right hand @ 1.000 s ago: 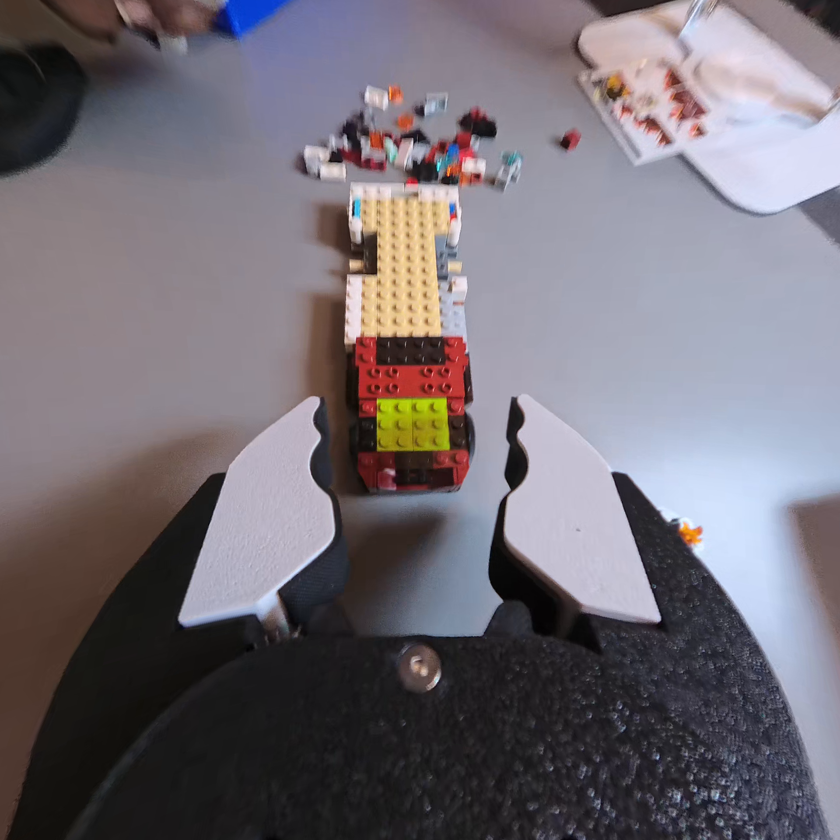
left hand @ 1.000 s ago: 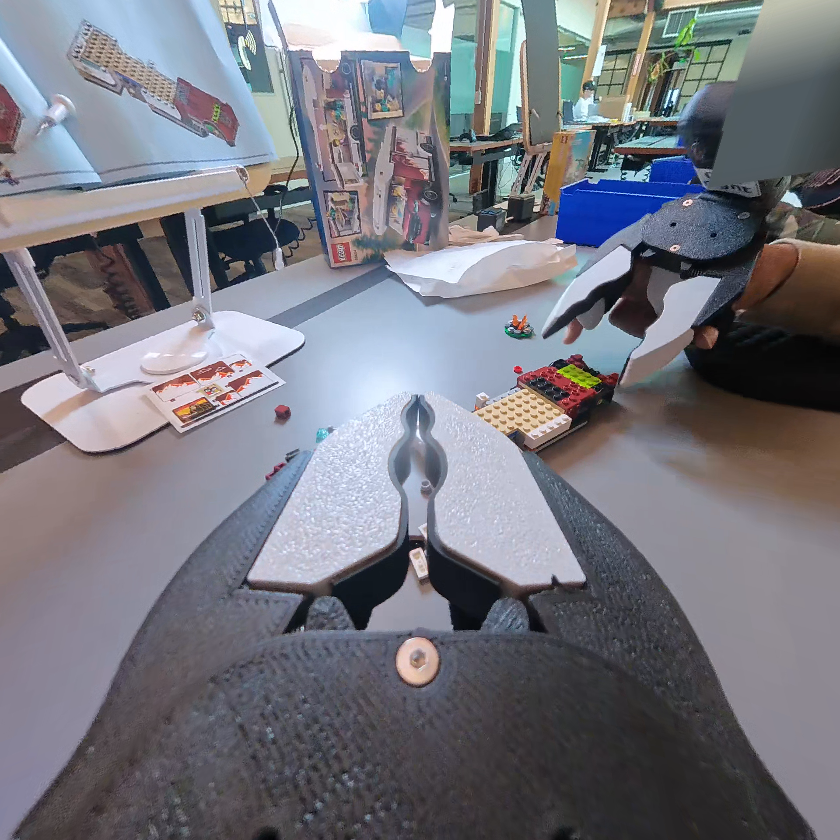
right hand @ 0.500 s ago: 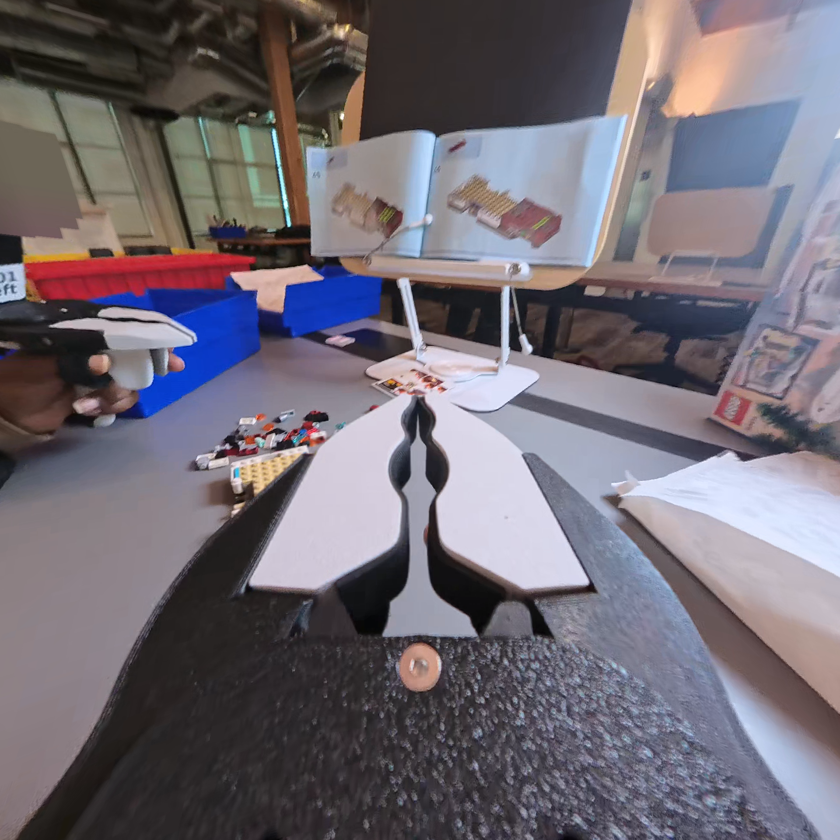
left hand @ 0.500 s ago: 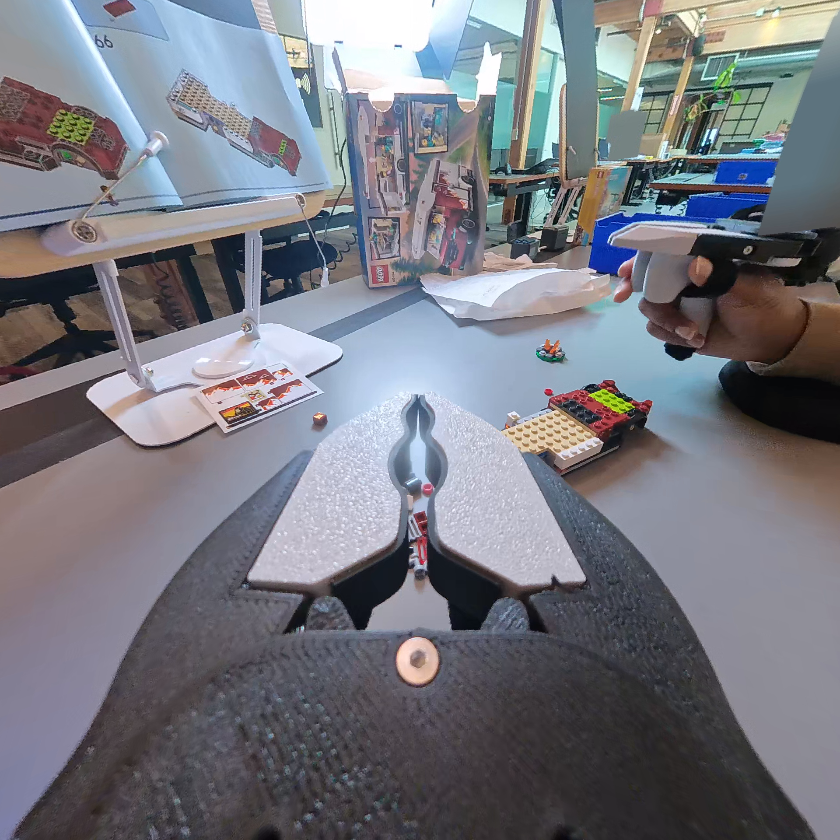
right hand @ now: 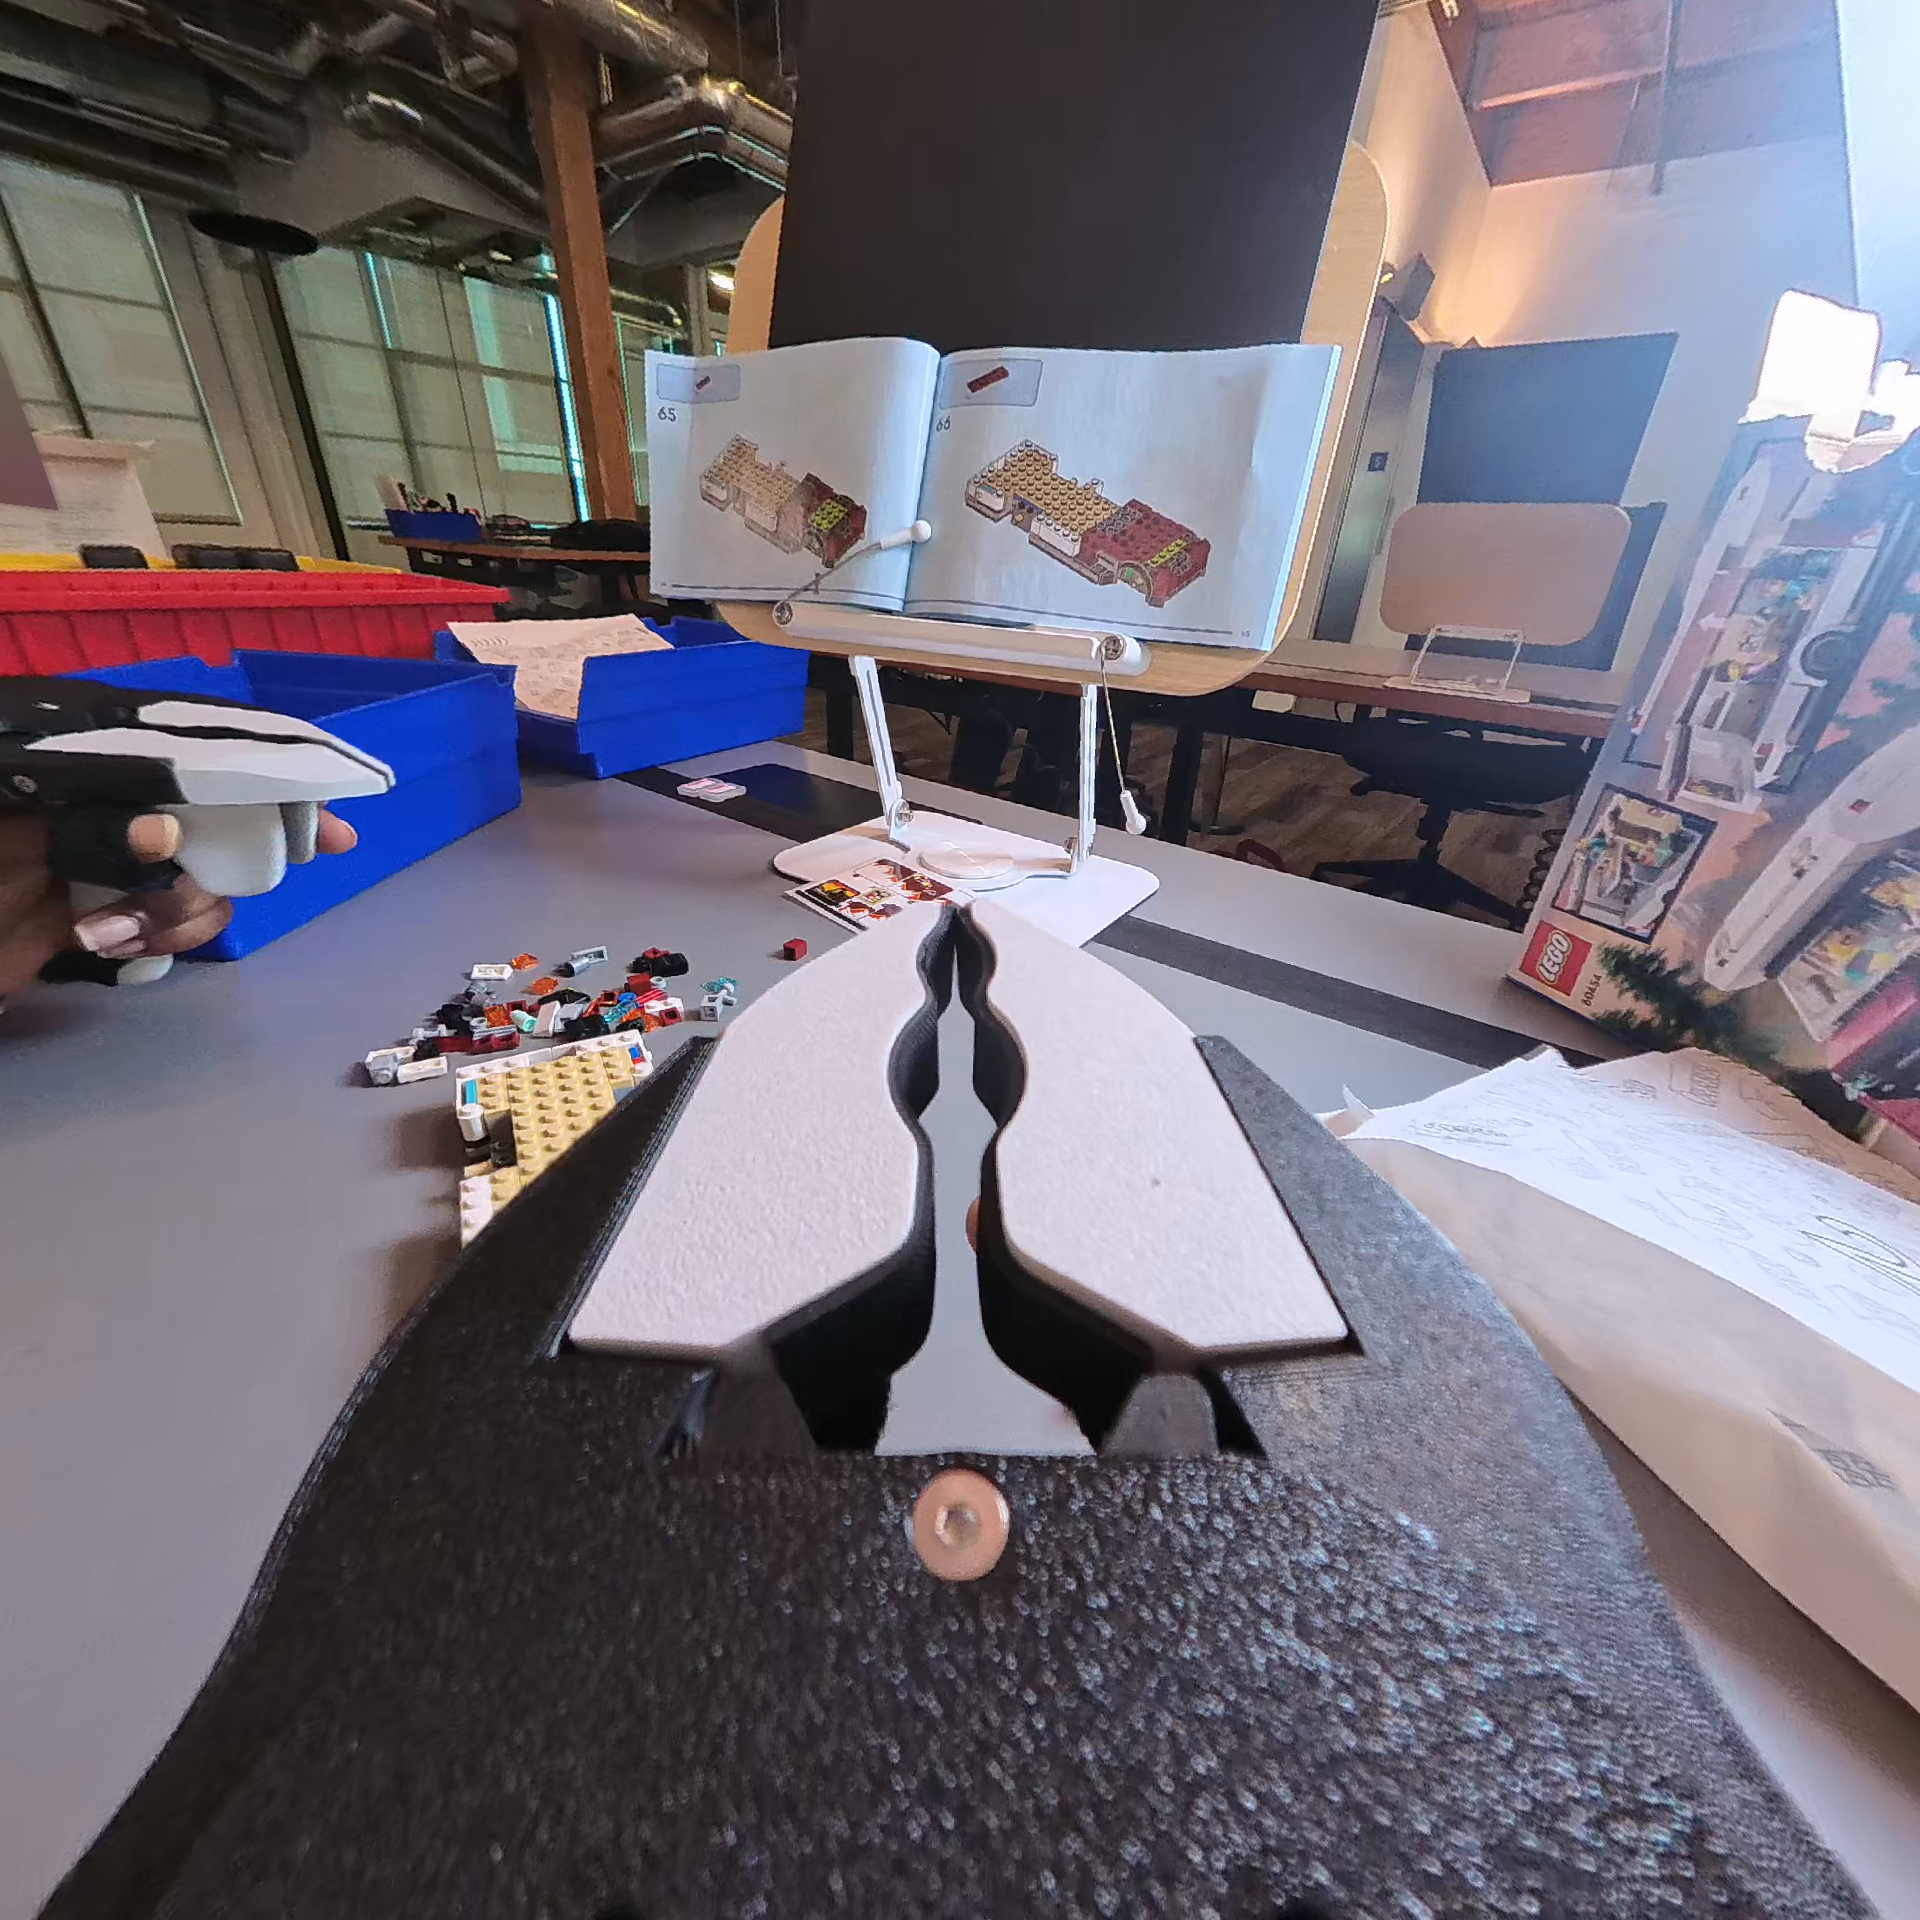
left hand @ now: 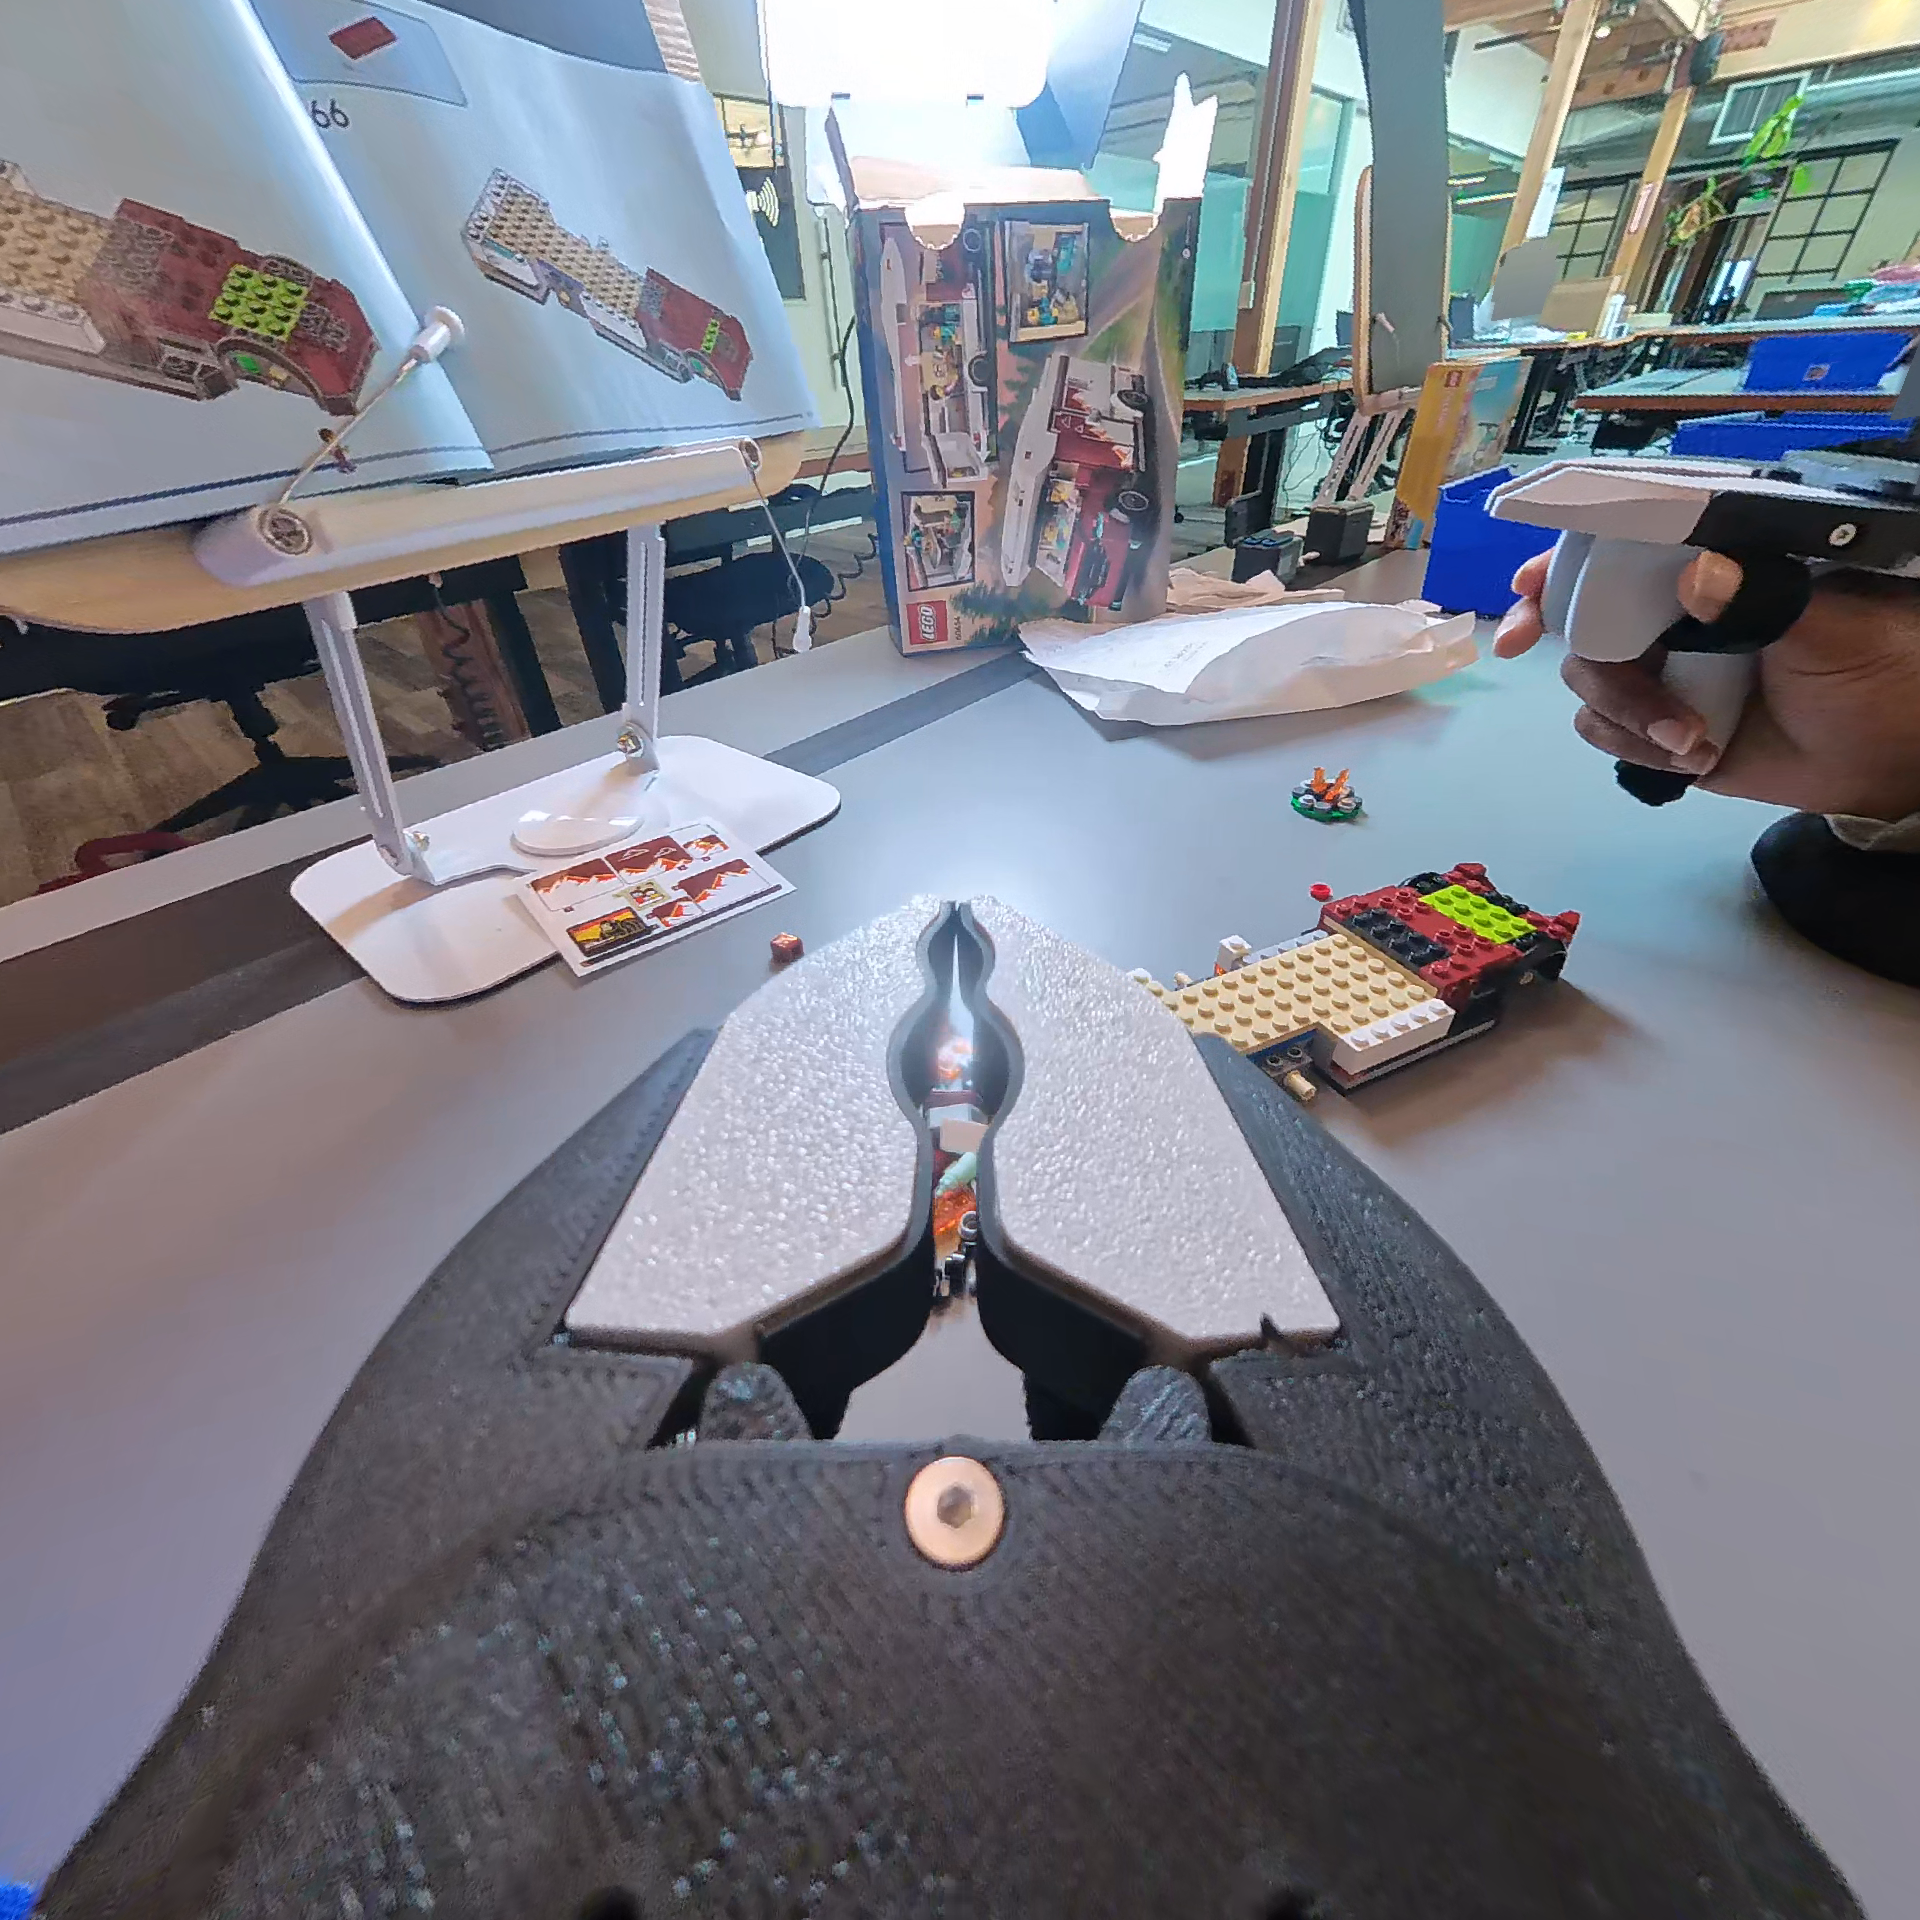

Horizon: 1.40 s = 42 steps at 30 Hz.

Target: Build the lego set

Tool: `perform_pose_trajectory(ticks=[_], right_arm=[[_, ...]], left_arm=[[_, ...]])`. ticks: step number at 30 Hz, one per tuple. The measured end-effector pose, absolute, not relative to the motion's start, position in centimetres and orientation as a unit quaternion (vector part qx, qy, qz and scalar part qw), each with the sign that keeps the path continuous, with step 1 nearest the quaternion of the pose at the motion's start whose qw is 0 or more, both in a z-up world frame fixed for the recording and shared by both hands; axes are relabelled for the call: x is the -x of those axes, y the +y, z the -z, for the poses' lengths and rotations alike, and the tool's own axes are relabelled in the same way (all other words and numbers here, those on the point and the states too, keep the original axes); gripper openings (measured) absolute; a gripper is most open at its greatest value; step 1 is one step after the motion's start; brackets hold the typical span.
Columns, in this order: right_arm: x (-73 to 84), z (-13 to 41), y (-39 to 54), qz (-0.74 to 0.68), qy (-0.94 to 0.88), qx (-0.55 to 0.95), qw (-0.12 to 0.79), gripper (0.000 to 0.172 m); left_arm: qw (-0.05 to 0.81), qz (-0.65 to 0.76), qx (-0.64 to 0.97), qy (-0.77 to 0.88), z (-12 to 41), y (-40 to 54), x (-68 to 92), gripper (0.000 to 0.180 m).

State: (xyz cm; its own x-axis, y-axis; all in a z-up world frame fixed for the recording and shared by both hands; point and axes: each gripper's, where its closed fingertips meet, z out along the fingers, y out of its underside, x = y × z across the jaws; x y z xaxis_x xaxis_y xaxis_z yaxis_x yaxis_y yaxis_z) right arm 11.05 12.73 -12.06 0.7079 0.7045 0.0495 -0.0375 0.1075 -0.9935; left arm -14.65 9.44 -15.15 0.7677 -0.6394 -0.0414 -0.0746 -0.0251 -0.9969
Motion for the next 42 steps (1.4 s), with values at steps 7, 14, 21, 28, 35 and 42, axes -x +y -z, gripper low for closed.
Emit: perform_pose_trajectory(ticks=[7,14,21,28,35,42], right_arm=[[-11.0,12.9,13.3,-0.256,-0.272,0.623,0.688,0.0],[-9.5,11.9,15.3,-0.249,-0.273,0.62,0.692,0.0],[-0.7,4.1,22.0,-0.245,-0.316,0.549,0.734,0.0],[9.8,-1.1,31.4,-0.24,-0.32,0.534,0.745,0.0],[12.7,-0.8,36.4,-0.232,-0.312,0.559,0.732,0.0],[10.9,-1.1,35.8,-0.226,-0.313,0.556,0.736,0.0]], left_arm=[[0.664,0.207,0.676,0.243,14.6,9.8,15.4,0.001],[0.671,0.213,0.674,0.224,14.3,10.2,16.0,0.006],[0.667,0.206,0.679,0.23,14.8,10.5,15.9,0.006],[0.665,0.188,0.682,0.24,15.0,10.4,15.9,0.006],[0.663,0.198,0.68,0.243,14.9,10.3,15.8,0.006],[0.661,0.207,0.68,0.24,14.8,10.3,15.9,0.005]])
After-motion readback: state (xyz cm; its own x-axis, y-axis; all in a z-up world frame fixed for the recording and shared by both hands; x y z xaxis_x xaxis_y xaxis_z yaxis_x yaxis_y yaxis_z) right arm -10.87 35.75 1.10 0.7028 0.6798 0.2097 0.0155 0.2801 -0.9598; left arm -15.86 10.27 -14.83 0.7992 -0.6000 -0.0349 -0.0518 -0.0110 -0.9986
